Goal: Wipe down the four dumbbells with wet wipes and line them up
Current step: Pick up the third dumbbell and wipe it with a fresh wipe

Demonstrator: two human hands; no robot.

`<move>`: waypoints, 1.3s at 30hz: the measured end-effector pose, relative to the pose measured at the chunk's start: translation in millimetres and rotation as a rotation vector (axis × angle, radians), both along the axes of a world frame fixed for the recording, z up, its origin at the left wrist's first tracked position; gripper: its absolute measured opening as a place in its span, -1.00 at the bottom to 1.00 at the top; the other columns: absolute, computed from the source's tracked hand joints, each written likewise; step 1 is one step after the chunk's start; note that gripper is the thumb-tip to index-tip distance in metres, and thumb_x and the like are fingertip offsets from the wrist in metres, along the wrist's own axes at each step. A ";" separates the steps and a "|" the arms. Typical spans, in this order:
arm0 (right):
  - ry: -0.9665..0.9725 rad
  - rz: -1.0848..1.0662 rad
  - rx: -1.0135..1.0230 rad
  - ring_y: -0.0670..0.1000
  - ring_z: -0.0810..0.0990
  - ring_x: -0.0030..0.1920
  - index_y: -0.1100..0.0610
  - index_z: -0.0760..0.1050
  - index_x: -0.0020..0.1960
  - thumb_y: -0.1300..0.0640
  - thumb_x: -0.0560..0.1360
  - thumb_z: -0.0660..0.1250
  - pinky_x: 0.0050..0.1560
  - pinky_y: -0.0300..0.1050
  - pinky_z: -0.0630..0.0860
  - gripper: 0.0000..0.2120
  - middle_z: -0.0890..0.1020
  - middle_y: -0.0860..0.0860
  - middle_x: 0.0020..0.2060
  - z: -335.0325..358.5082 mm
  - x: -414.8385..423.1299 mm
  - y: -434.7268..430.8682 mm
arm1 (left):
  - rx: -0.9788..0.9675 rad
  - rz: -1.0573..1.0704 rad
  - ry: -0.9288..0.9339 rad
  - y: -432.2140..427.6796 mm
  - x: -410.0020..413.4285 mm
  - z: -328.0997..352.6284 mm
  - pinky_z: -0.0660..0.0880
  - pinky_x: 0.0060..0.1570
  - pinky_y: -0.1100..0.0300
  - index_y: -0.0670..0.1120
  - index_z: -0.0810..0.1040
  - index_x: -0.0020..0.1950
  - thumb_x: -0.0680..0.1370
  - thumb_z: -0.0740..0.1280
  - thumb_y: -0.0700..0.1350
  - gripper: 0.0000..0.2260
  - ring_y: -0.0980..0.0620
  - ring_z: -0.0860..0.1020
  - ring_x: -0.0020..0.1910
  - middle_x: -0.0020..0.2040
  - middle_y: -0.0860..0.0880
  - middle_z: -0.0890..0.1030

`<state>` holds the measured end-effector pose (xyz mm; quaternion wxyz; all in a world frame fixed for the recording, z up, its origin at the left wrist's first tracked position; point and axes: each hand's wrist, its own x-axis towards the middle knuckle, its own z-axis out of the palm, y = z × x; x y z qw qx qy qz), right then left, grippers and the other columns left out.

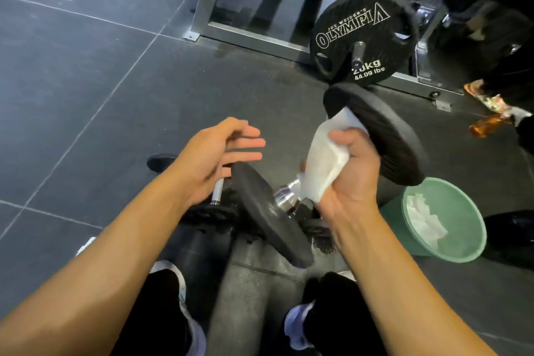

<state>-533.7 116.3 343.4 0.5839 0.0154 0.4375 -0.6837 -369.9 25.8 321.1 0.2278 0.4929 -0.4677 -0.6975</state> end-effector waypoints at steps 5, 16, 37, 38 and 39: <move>0.053 -0.185 -0.107 0.12 0.41 -0.03 0.06 0.40 -0.19 0.12 0.08 0.43 -0.02 0.02 0.37 -0.65 0.40 0.06 -0.18 -1.2 -21.2 -31.5 | -0.106 0.208 0.286 29.1 -16.5 5.0 0.35 0.52 -0.26 -0.11 0.72 0.07 0.57 0.31 0.13 -0.65 -0.22 0.61 0.33 0.21 -0.20 0.71; 0.084 -0.446 -0.024 0.03 0.56 -0.13 0.08 0.49 -0.17 0.16 0.21 0.39 -0.01 -0.08 0.51 -0.80 0.50 0.04 -0.18 -5.5 -41.9 -39.4 | -0.067 0.258 0.308 77.3 -62.8 -5.1 0.40 0.51 -0.17 0.28 0.30 0.58 0.32 0.59 0.01 -0.12 -0.05 0.55 0.43 0.44 -0.05 0.59; 0.185 0.263 -0.318 -0.03 0.62 -0.34 0.12 0.62 -0.29 0.11 0.01 0.66 -0.25 -0.20 0.55 -0.66 0.60 0.01 -0.38 4.8 -66.5 -17.9 | 0.509 -0.067 0.196 59.3 -38.6 15.5 0.60 -0.12 0.07 -0.24 0.66 0.10 0.59 0.33 -0.12 -0.78 -0.19 0.71 -0.11 -0.02 -0.25 0.74; 0.197 0.140 -0.294 -0.01 0.67 -0.16 0.13 0.65 -0.14 0.15 0.11 0.60 -0.07 -0.14 0.58 -0.66 0.66 0.01 -0.24 2.7 -62.8 -22.8 | 0.547 -0.026 0.158 55.9 -47.3 17.4 0.65 -0.07 -0.11 -0.23 0.65 0.19 0.59 0.34 -0.08 -0.72 -0.21 0.73 -0.10 0.02 -0.23 0.75; 0.189 0.011 -0.264 -0.01 0.68 -0.05 0.12 0.65 -0.08 0.16 0.19 0.55 0.05 -0.10 0.56 -0.70 0.68 -0.01 -0.16 1.7 -57.9 -26.9 | 0.509 0.047 0.162 55.3 -52.1 10.3 0.66 0.01 -0.27 -0.23 0.62 0.27 0.60 0.33 -0.06 -0.66 -0.25 0.74 -0.05 0.07 -0.26 0.75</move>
